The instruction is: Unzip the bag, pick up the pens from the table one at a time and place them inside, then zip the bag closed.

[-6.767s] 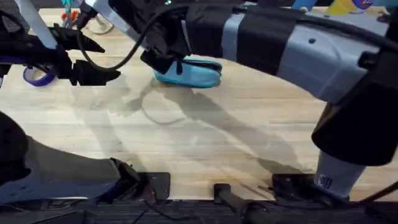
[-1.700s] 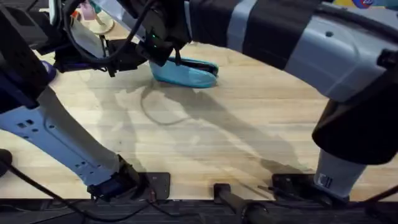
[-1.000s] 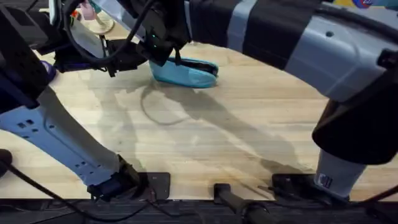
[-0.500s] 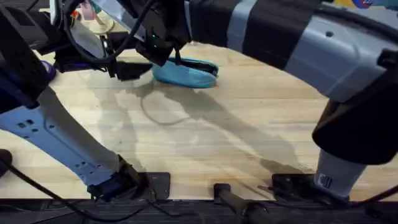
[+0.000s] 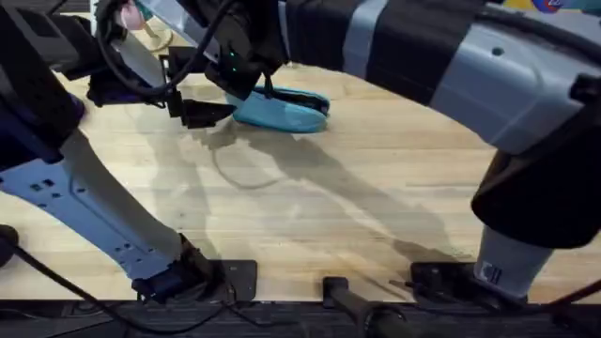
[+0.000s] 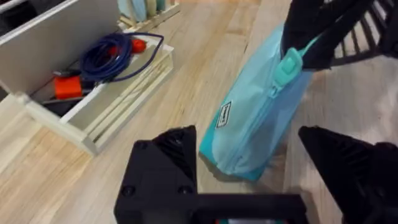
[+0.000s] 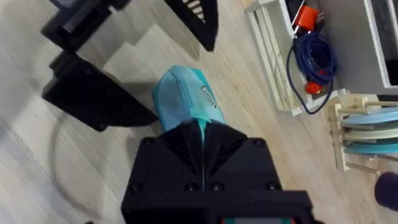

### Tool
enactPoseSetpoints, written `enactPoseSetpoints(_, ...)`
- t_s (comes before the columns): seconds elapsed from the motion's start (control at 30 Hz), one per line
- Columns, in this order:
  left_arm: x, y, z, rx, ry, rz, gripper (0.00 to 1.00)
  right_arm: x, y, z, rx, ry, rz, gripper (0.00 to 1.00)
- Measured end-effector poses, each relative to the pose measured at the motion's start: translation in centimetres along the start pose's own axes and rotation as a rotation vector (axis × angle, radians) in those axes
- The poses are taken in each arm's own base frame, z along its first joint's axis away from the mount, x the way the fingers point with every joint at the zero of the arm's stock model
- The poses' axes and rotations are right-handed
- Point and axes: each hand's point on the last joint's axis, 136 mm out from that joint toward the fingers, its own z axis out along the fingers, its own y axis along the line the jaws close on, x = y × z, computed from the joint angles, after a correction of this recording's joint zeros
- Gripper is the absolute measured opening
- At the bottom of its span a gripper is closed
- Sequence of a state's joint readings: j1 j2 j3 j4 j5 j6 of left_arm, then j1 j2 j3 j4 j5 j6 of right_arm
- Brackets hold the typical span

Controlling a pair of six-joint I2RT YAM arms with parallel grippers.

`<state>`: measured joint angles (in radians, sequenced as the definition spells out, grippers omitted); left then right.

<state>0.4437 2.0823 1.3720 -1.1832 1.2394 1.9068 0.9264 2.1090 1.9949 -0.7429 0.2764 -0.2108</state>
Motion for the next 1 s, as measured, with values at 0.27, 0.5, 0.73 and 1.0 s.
enactPoseSetpoints(0.27, -0.04, -0.37, 1.04, 0.032, 0.016, 0.012, 0.944, -0.02, -0.01, -0.03, 0.000, -0.001, 0.000, 0.030)
enactPoseSetpoints(0.5, 0.20, -0.43, 1.01, 0.035, 0.029, 0.002, 0.351, -0.01, 0.00, -0.01, 0.000, 0.000, 0.000, 0.031)
enactPoseSetpoints(0.73, 0.31, -0.46, 1.04, 0.038, 0.036, 0.007, 0.045, 0.04, 0.01, -0.03, -0.001, 0.002, 0.000, 0.030)
enactPoseSetpoints(1.0, 0.36, -0.47, 1.04, 0.039, 0.039, 0.007, 0.043, 0.96, 0.01, -0.07, -0.007, 0.039, -0.007, 0.030)
